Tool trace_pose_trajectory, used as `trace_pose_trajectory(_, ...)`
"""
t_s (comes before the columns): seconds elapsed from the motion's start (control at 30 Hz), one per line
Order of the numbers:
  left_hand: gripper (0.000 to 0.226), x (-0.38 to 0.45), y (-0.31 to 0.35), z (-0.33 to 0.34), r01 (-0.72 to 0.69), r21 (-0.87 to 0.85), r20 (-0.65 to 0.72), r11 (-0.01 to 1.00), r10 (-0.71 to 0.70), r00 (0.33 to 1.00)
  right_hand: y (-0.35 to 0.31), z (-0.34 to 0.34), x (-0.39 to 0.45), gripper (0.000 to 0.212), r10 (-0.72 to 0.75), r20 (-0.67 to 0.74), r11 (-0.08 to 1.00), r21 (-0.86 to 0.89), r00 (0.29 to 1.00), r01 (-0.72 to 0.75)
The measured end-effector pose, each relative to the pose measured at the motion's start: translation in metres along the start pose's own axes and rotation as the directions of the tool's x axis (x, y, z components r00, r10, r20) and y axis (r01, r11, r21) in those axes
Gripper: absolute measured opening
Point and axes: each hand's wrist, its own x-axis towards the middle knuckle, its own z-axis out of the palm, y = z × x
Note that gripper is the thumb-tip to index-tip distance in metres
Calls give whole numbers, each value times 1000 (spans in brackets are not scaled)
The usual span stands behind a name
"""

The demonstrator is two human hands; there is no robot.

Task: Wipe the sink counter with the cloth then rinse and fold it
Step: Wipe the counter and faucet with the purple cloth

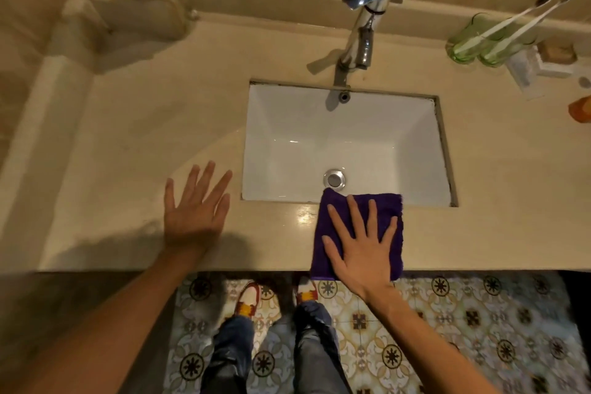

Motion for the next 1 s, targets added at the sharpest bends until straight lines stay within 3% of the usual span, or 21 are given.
trace_pose_trajectory(0.17, 48, 13, -18, -27, -58, -145, -44, 988, 52, 998, -98, 6, 1, 62, -115, 4, 992, 45, 993, 115)
trace_pose_trajectory(0.27, 46, 24, -49, -38, -89, -75, -116, 993, 80, 990, -154, 6, 3, 60, -192, 9, 979, 66, 981, 191)
trace_pose_trajectory(0.43, 55, 52, -93, -38, -3, 71, 28, 997, 1, 1000, -219, 7, 6, 58, -239, 23, 967, 95, 971, 236)
trace_pose_trajectory(0.5, 57, 58, -102, -34, 11, 106, 35, 994, -14, 999, -231, 8, 8, 59, -240, 22, 966, 103, 970, 237)
trace_pose_trajectory(0.63, 52, 56, -110, -25, -93, 188, -153, 978, 123, 981, -238, 10, 18, 60, -209, -11, 971, 115, 978, 209)
trace_pose_trajectory(0.8, 55, 61, -108, -34, -73, 142, -54, 987, 81, 995, -251, 0, 66, 59, -159, -21, 976, 147, 987, 161)
trace_pose_trajectory(1.0, 51, 60, -107, -31, -65, 94, -63, 994, 71, 996, -252, -19, 179, 55, -112, -99, 981, 147, 989, 126)
